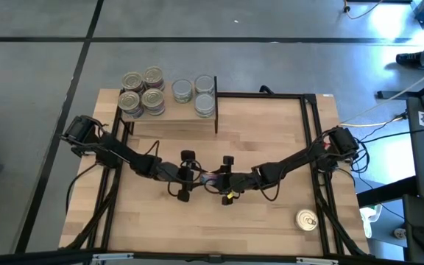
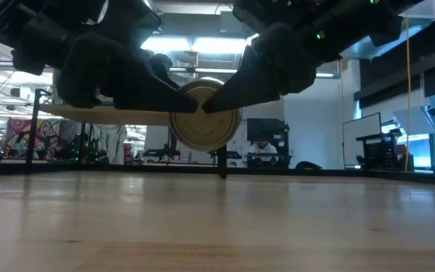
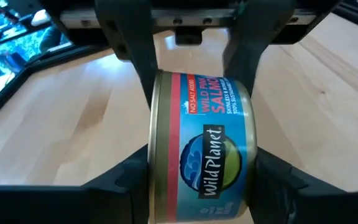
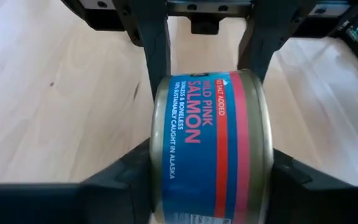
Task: Stack canned seafood by type on shelf
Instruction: Put the blue tuna can on the shelf
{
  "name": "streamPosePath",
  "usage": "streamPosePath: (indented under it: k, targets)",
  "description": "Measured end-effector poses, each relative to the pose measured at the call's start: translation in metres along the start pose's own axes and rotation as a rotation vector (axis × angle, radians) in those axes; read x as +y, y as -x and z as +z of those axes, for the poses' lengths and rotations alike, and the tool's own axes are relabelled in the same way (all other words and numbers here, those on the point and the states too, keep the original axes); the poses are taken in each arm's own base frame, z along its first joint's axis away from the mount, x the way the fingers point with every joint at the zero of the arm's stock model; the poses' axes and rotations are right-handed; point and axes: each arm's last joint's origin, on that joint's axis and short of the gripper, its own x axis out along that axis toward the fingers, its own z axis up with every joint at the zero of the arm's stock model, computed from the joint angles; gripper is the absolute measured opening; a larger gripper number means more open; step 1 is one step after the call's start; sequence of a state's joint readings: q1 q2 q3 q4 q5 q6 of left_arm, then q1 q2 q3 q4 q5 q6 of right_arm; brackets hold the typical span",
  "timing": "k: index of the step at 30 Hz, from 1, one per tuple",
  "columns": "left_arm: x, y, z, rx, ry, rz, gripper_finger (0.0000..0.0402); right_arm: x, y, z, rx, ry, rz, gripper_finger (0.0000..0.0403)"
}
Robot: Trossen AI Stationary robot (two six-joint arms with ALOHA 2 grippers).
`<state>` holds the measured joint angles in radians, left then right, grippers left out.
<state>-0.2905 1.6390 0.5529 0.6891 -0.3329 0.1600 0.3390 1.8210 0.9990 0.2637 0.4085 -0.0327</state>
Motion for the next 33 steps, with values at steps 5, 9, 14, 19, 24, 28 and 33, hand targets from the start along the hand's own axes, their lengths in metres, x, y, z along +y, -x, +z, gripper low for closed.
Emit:
streamPosePath:
  k: [5, 9, 14, 19, 24, 28, 33]
  targets:
    - [0.006, 0.011, 0.008, 0.068, -0.025, 0.069, 0.0187, -0.005, 0.018, 0.011, 0.112, -0.038, -0.007, 0.0346]
    - [0.018, 0.031, 0.027, 0.192, -0.062, 0.175, 0.0187, -0.010, 0.037, 0.010, 0.215, -0.085, -0.017, 0.0382]
    - [0.039, 0.061, 0.059, 0.304, -0.131, 0.322, 0.0187, -0.007, 0.046, 0.004, 0.290, -0.058, -0.028, 0.0337]
    - [0.063, 0.081, 0.084, 0.406, -0.215, 0.502, 0.0187, -0.004, 0.043, 0.000, 0.307, -0.051, -0.029, 0.0310]
    - [0.089, 0.084, 0.092, 0.507, -0.304, 0.671, 0.0187, -0.003, 0.040, -0.003, 0.319, -0.058, -0.021, 0.0303]
    - [0.111, 0.082, 0.085, 0.589, -0.318, 0.751, 0.0187, 0.000, 0.035, -0.008, 0.336, -0.056, -0.015, 0.0303]
    - [0.129, 0.073, 0.073, 0.666, -0.300, 0.735, 0.0187, 0.005, 0.027, -0.016, 0.371, -0.066, 0.002, 0.0303]
